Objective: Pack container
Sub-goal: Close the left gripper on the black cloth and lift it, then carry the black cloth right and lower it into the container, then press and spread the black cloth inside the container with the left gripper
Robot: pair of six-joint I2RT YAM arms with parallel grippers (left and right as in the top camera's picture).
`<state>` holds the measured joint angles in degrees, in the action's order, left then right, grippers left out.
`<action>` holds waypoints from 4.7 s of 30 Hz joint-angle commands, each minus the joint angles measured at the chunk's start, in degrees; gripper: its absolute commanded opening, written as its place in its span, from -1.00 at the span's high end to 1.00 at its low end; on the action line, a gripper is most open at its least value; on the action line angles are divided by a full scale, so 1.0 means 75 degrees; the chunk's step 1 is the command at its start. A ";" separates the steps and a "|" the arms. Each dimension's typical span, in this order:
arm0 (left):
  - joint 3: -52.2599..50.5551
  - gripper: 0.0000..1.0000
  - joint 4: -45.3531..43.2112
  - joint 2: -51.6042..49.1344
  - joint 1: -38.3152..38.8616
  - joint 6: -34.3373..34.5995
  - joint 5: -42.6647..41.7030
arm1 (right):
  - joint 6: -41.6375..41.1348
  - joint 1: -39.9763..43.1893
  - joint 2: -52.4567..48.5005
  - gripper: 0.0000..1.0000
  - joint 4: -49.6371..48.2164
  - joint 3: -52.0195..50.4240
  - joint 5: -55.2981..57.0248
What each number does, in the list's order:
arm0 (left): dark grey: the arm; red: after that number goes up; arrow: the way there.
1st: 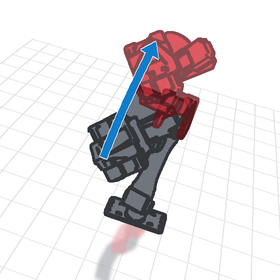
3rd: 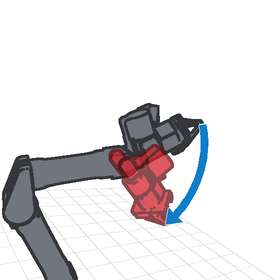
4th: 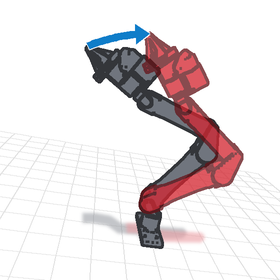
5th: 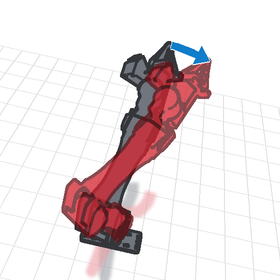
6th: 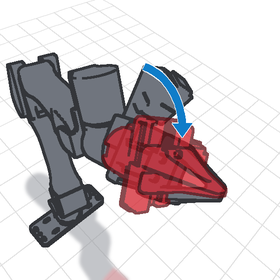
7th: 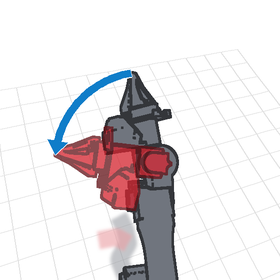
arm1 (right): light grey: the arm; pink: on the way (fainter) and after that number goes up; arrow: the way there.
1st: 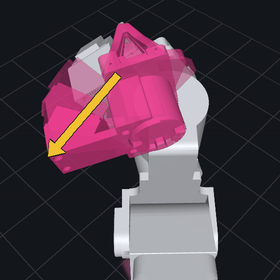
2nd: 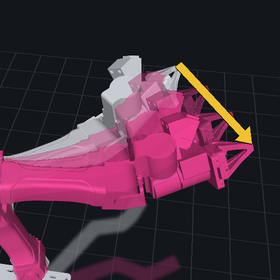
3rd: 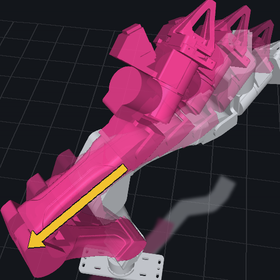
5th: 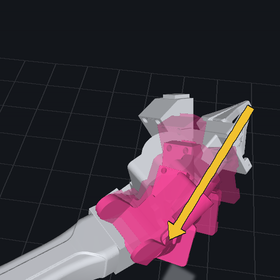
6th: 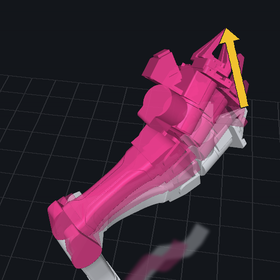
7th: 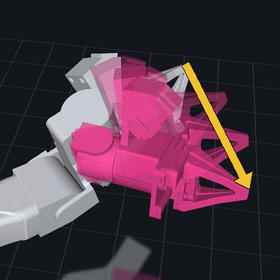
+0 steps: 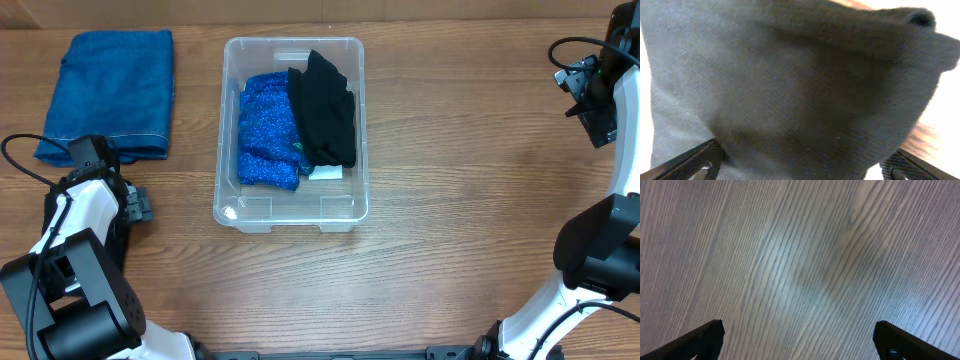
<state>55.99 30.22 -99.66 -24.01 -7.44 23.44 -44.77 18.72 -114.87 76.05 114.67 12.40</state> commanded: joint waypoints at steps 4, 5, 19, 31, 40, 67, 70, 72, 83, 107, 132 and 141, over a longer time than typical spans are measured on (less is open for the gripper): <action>0.0085 -1.00 0.0026 -0.0055 0.0003 0.0020 0.0729 | -0.0032 0.0006 -0.0003 -1.00 -0.0023 0.0006 0.0055; 0.0085 -1.00 0.0026 -0.0055 0.0003 0.0020 0.0729 | -0.0032 0.0006 -0.0003 -1.00 -0.0023 0.0006 0.0055; 0.0085 -0.42 0.0137 -0.0764 0.0003 0.0035 0.0460 | -0.0032 0.0006 -0.0003 -1.00 -0.0023 0.0006 0.0055; 0.0160 0.91 -0.0064 -0.0766 0.0006 0.0277 0.0466 | -0.0032 0.0006 -0.0003 -1.00 -0.0023 0.0006 0.0055; 0.1215 0.92 0.0752 -0.0557 0.0259 0.0592 -0.0216 | -0.0032 0.0006 -0.0003 -1.00 -0.0023 0.0006 0.0055; 0.6213 0.92 0.3375 0.2498 0.2602 0.1189 -0.4823 | -0.0032 0.0006 -0.0003 -1.00 -0.0023 0.0006 0.0055; 0.6213 0.92 0.3360 0.2355 0.3372 0.1093 -0.4686 | -0.0032 0.0006 -0.0003 -1.00 -0.0023 0.0006 0.0055; 0.6213 0.92 0.3363 0.2200 0.3800 0.0906 -0.4561 | -0.0032 0.0006 -0.0003 -1.00 -0.0023 0.0006 0.0055; 0.6213 0.92 0.3363 0.0490 0.5712 -0.1317 -0.4092 | -0.0032 0.0006 -0.0003 -1.00 -0.0023 0.0006 0.0055; 0.6199 0.92 0.5933 -0.0697 0.6653 -0.2961 -0.4039 | -0.0032 0.0006 -0.0003 -1.00 -0.0023 0.0006 0.0058; 0.6187 -0.01 0.5852 -0.0699 0.6656 -0.3124 -0.4039 | -0.0032 0.0006 -0.0003 -1.00 -0.0023 0.0006 0.0055; 0.6184 0.92 0.5741 -0.0714 0.6656 -0.3083 -0.5062 | -0.0032 0.0006 -0.0003 -1.00 -0.0026 0.0006 0.0055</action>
<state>100.90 73.49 -104.44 25.69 -30.33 -8.14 -44.77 18.72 -114.87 76.07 114.67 12.38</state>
